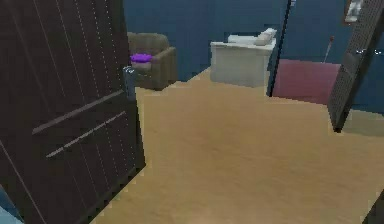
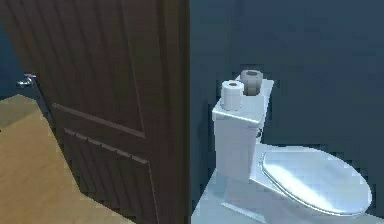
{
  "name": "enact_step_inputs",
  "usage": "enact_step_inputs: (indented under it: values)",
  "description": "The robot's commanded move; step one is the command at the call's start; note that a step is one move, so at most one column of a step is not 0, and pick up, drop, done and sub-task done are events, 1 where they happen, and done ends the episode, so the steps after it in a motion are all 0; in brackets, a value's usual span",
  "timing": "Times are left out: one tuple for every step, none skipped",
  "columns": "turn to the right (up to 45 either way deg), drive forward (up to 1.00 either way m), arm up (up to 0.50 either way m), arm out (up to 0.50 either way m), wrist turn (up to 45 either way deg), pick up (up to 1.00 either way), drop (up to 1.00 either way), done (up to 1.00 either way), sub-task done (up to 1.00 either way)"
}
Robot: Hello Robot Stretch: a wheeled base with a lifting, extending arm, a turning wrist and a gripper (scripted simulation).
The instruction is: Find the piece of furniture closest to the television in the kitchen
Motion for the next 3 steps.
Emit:
enact_step_inputs:
  values:
    - [6.0, 0.0, 0.0, 0.0, 0.0, 0.0, 0.0, 0.0, 0.0]
    - [0.0, 1.0, 0.0, 0.0, 0.0, 0.0, 0.0, 0.0, 0.0]
    - [6.0, 0.0, 0.0, 0.0, 0.0, 0.0, 0.0, 0.0, 0.0]
